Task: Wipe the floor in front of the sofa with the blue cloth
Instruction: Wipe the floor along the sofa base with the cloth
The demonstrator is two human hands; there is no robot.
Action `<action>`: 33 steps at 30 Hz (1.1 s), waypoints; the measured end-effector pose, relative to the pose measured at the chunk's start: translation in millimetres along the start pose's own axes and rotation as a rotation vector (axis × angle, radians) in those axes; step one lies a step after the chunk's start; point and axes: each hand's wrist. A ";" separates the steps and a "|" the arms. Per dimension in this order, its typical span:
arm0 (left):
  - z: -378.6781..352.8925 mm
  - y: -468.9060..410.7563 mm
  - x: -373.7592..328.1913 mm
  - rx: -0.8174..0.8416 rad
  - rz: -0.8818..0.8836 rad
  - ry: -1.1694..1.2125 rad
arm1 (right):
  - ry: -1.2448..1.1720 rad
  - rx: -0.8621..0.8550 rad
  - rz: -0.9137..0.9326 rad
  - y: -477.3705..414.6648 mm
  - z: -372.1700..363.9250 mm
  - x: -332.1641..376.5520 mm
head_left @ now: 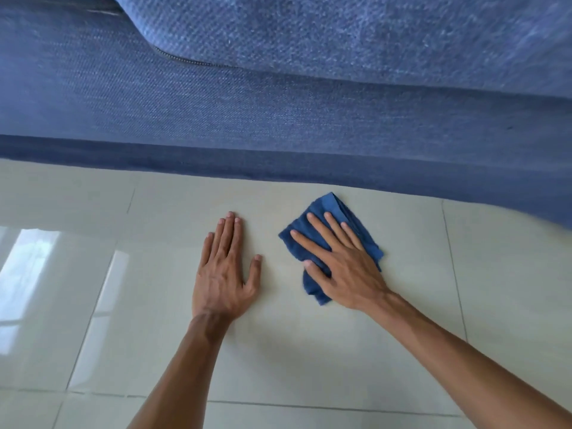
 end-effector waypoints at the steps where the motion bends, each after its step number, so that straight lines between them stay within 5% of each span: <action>1: -0.6 0.1 0.1 -0.011 0.002 0.001 | -0.012 -0.028 -0.041 -5.8 2.1 -5.4; 4: -2.1 -0.3 -0.1 -0.002 0.002 -0.009 | -0.076 -0.095 -0.436 -56.6 -6.6 28.8; 5: -2.0 -0.6 0.0 -0.004 0.004 -0.003 | -0.071 -0.102 -0.439 -61.8 -9.3 40.6; 8: 0.1 -1.0 0.4 0.003 0.009 0.014 | -0.028 -0.024 -0.069 -18.9 -6.4 26.1; 10: 0.4 0.0 -0.8 0.006 0.012 0.017 | -0.024 -0.003 0.005 0.1 2.4 -1.6; 14: -1.0 -0.7 1.0 -0.008 0.008 -0.003 | -0.075 -0.088 -0.451 -67.4 -4.4 32.4; 19: -0.6 0.7 -1.5 0.022 0.015 -0.045 | -0.008 0.017 0.028 -6.5 0.0 -3.8; 23: -6.0 2.6 -4.7 0.024 0.007 -0.093 | -0.054 -0.118 -0.477 -36.2 -4.6 5.1; 28: -15.8 6.7 -33.3 0.019 -0.012 -0.071 | -0.025 -0.015 -0.083 29.9 1.3 -22.3; 33: -46.6 11.5 -99.3 0.042 -0.179 -0.057 | -0.066 -0.126 -0.627 16.0 7.5 -55.2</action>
Point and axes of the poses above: each hand's wrist, its own y-axis away from the middle knuckle, its own z-axis out of the back of the hand, x = y × z, and after that the axes turned 1 degree about x, right-handed
